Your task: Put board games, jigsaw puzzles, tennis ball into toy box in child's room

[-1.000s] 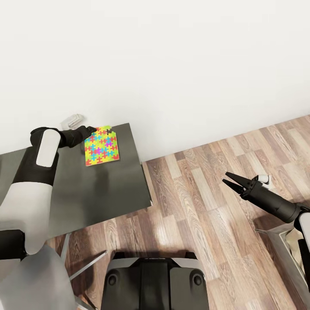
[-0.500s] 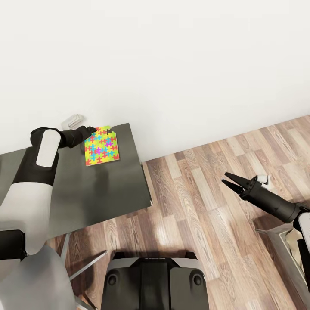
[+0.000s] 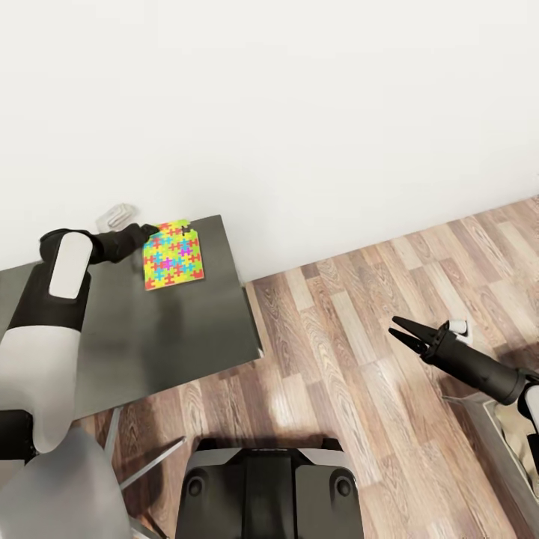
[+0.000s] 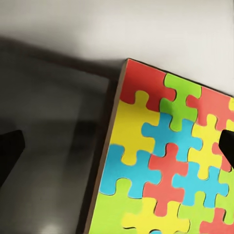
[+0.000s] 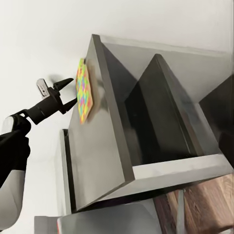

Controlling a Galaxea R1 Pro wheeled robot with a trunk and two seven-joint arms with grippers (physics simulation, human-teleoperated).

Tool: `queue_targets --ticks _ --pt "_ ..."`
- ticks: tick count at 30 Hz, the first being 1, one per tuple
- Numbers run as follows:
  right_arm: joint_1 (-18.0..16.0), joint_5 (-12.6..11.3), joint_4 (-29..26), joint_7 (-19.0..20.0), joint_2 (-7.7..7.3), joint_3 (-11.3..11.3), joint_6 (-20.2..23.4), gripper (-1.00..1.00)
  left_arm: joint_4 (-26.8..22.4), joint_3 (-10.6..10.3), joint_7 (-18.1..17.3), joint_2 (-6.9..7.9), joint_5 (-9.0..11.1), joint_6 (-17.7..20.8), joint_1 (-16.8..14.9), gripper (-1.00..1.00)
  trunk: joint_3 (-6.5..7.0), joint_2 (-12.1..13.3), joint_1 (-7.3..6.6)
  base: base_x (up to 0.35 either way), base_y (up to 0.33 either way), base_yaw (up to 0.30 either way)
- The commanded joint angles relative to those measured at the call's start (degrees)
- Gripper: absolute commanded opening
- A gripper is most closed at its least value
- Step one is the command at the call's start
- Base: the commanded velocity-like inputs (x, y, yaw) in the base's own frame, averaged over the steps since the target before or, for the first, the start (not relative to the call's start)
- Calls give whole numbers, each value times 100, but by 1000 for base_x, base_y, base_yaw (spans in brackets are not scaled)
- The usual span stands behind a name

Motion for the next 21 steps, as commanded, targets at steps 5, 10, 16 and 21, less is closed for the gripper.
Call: queue_targets --ticks 5,10,16,21 --pt "15 29 0 36 -5 -6 27 100 71 9 53 12 -267 6 14 100 -7 -6 9 0 0 -149" --pt "28 33 -1 36 -6 -6 27 100 200 14 54 18 -147 5 27 100 -7 -6 9 0 0 -82" --pt "33 35 -1 36 -7 -6 27 100 200 15 55 21 -145 5 36 100 -7 -6 9 0 0 -33" --pt "35 36 -1 33 -7 -6 27 100 200 16 55 18 -143 5 36 100 -7 -6 9 0 0 -14"
